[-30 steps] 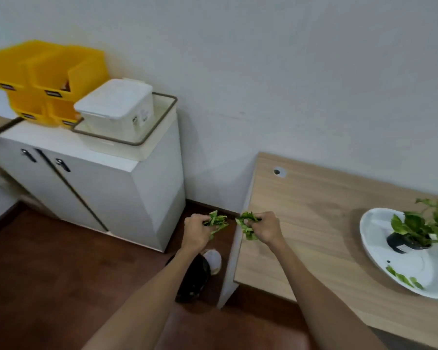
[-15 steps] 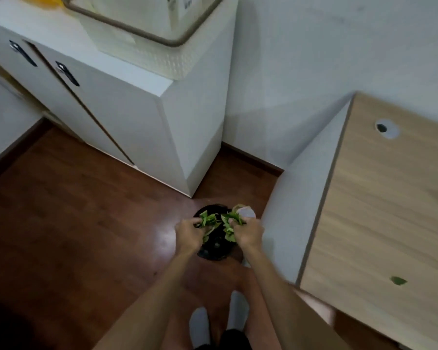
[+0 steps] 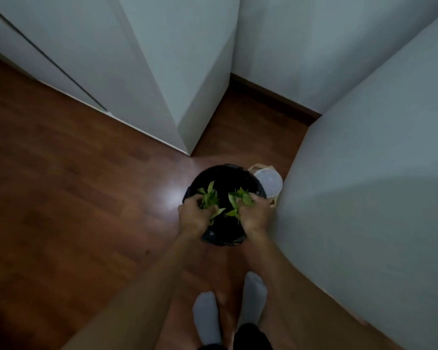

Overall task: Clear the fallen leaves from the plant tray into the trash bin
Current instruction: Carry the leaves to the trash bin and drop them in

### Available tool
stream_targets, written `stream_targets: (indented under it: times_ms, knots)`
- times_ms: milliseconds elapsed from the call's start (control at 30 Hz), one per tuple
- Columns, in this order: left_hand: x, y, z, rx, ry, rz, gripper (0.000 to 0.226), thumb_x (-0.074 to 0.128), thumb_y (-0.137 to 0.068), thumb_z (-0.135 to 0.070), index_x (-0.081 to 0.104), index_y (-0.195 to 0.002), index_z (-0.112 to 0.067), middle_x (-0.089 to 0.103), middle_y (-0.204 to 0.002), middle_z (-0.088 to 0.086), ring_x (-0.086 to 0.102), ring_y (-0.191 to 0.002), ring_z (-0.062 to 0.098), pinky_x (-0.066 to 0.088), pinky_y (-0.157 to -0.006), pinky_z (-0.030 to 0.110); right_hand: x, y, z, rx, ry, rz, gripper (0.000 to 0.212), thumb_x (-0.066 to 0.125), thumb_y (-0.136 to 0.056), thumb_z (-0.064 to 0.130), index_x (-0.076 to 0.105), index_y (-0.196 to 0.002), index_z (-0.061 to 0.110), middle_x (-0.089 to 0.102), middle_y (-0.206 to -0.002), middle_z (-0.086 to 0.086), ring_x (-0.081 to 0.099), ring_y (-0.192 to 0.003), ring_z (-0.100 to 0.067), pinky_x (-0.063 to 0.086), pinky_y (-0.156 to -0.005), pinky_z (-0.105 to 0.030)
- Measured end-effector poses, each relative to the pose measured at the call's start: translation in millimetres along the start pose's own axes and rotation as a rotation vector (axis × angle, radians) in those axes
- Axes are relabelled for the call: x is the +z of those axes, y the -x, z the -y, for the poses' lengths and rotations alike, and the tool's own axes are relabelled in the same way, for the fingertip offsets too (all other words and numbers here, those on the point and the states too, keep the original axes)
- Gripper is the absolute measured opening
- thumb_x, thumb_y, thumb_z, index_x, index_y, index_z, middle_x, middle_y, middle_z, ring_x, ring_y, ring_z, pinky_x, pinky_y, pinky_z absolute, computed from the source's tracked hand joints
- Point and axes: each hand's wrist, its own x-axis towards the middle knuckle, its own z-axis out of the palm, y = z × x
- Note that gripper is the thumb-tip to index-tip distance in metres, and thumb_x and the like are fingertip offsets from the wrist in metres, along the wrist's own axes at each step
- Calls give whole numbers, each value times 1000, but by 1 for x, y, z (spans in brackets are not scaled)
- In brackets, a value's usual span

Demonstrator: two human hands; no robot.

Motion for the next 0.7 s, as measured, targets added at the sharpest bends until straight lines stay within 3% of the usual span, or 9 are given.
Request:
stream_targets:
  times_ms: [100,200,367,467,567,633,700]
  knots:
    - [7,-5,3,-13,9,64,53,76,-83,-27,57,-131,-15,65,-113,7,62,-103,21,48,-88,23,9,-7,-8,13,-22,31,30,72,-85,18,71,-115,16,72,-105,-1,66,-98,-18,50,-88,-24]
    - [12,-7,5,-37,19,127,60,70,-88,-28,45,-143,-17,63,-125,11,60,-110,23,45,-89,24,13,-11,-13,5,-53,106,41,76,-82,21,66,-122,19,69,-120,-1,63,-113,-18,51,-99,-34]
    - [9,-6,8,-58,-7,119,53,52,-99,-25,36,-150,-19,59,-137,9,55,-124,25,41,-92,22,12,-10,-13,-33,-64,267,77,79,-79,26,40,-145,30,50,-144,-1,46,-132,-20,42,-108,-37]
    - [7,-6,6,-61,-15,90,47,45,-100,-19,42,-147,-17,58,-136,10,57,-118,24,43,-88,22,9,-11,-13,-39,-37,273,67,77,-83,19,45,-141,30,54,-139,-3,55,-122,-20,49,-101,-39]
    - [7,-7,4,-6,-51,94,36,45,-99,-11,58,-133,-10,64,-129,11,59,-110,19,37,-77,10,5,-11,-9,-99,-16,193,34,76,-83,18,64,-115,20,65,-115,-3,63,-105,-17,51,-85,-27]
    - [8,-7,3,8,-57,113,32,47,-98,-10,66,-125,-10,66,-127,8,59,-116,19,40,-86,14,4,-8,-8,-155,-25,124,15,79,-79,22,69,-91,18,68,-90,0,66,-87,-15,51,-75,-25]
    - [9,-6,1,8,-46,142,33,48,-98,-10,66,-125,-10,65,-129,7,56,-123,21,42,-100,22,8,-3,-9,-176,-20,95,10,80,-79,23,71,-78,19,68,-75,2,64,-72,-11,52,-69,-25]
